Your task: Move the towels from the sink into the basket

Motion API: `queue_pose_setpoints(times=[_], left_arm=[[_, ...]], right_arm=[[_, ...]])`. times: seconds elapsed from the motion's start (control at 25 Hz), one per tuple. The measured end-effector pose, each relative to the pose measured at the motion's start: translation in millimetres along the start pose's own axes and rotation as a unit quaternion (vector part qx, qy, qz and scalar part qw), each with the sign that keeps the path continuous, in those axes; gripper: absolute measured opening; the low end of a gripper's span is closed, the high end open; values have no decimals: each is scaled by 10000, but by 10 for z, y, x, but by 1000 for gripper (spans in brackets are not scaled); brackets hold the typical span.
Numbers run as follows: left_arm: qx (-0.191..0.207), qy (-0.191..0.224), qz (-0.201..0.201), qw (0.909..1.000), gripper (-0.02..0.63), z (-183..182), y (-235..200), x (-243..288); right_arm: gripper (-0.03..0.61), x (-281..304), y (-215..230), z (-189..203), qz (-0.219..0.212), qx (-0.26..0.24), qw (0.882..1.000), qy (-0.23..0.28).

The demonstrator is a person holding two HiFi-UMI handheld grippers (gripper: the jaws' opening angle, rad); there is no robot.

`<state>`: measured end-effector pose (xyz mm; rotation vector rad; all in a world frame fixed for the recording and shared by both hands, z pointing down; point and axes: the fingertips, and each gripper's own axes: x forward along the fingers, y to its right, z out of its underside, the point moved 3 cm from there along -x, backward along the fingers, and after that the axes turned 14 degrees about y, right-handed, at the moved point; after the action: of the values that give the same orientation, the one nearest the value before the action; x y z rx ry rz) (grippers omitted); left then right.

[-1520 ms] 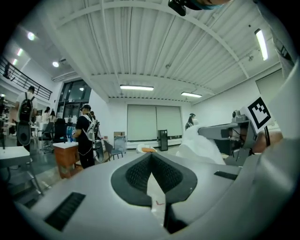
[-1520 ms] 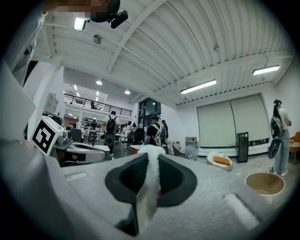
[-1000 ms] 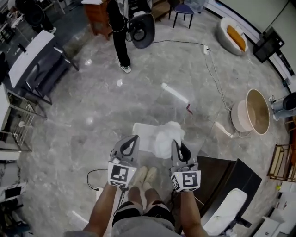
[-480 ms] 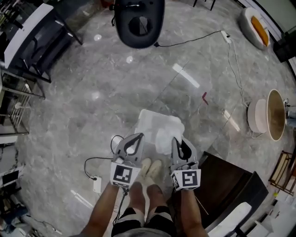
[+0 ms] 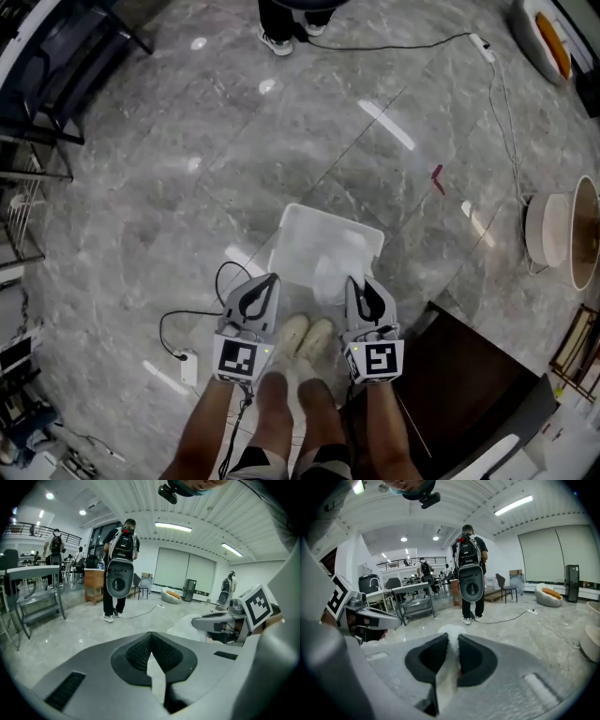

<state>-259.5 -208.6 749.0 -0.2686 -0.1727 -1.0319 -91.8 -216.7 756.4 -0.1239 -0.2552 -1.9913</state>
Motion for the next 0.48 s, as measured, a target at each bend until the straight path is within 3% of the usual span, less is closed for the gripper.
queue_pose_setpoints(times=[0.2,0.48], left_arm=[[-296,-265,-120,9991,9,640,-61,199],[-172,-458,-36,9988,9,1537,-118,491]], right_arm=[[43,175,135,772,-12,-26,9996,-271],[44,379,221,1821,-64,-52,9985,-548]])
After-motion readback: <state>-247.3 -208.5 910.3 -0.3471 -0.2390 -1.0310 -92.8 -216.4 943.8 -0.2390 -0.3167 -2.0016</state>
